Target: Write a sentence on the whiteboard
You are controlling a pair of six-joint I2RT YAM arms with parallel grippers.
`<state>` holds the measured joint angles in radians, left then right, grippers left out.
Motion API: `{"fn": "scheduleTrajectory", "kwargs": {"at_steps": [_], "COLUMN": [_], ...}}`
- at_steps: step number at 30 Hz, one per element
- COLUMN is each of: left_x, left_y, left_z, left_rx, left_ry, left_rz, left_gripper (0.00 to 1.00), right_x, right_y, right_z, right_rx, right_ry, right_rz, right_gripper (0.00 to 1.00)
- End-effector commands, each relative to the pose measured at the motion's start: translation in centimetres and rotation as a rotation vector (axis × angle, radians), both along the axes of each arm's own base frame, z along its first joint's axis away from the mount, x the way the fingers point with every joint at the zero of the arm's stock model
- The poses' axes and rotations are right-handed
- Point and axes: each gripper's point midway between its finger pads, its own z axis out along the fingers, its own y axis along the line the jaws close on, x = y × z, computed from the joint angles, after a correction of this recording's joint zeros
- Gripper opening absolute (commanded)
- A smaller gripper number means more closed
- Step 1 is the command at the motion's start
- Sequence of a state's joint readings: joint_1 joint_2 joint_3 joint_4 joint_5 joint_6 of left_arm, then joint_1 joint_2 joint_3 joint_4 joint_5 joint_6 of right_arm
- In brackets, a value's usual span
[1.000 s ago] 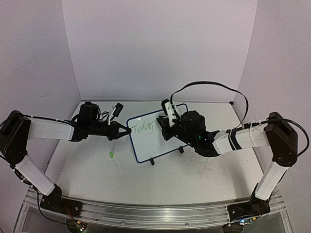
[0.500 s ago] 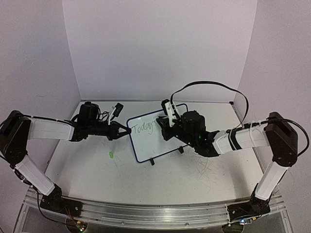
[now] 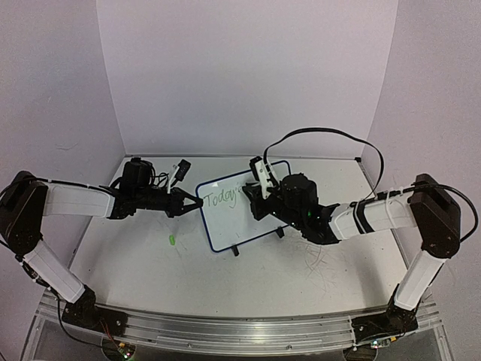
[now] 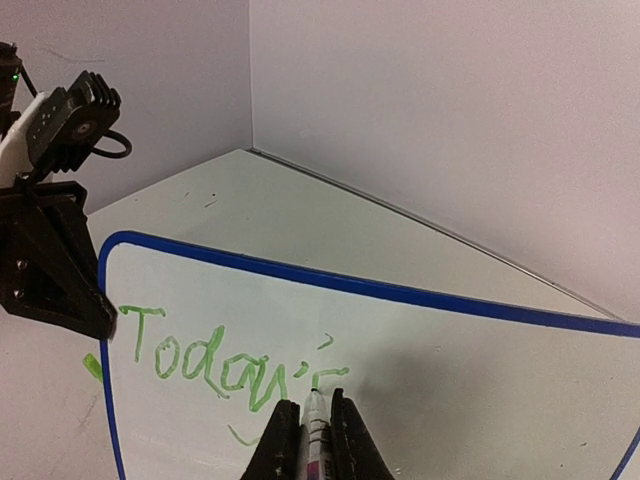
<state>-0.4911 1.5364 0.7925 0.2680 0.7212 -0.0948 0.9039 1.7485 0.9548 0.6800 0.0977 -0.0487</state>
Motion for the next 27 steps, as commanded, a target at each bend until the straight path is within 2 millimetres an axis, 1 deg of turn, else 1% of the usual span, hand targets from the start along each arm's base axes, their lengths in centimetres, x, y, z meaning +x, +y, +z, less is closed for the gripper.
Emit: {"fn": "scheduleTrajectory", "kwargs": {"at_steps": [1,8,13,19,27], "left_x": [0.8,0.8,0.8,0.9,0.8], "left_y": [0.3,0.3,0.3,0.3,0.3], "left_z": [0.3,0.3,0.2,0.3,0.2], "left_rx": [0.056,0.056,0.057,0.057,0.057], "left_ry": [-0.083,-0.082,-0.082,-0.083,-0.082], "left_rz": [0.019,0.019,0.02,0.02,0.018], "left_gripper": [0.0,0.0,0.0,0.0,0.0], "right_x": [0.3,0.6,0.5,0.1,-0.3], "right_y": [-0.9,-1.7,-1.8,-1.3,-0.3], "right_z": [-0.3,-0.4,-0.8,-1.3,-1.4], "right_rx": [-0.001,-0.004,-0.009,-0.011,-0.006], "right_ry": [0.009,0.005,0.015,0.03,0.037], "right_rz": [-0.045,-0.089,-0.088,-0.062,-0.027], "right_gripper": [0.0,0.0,0.0,0.0,0.0]}}
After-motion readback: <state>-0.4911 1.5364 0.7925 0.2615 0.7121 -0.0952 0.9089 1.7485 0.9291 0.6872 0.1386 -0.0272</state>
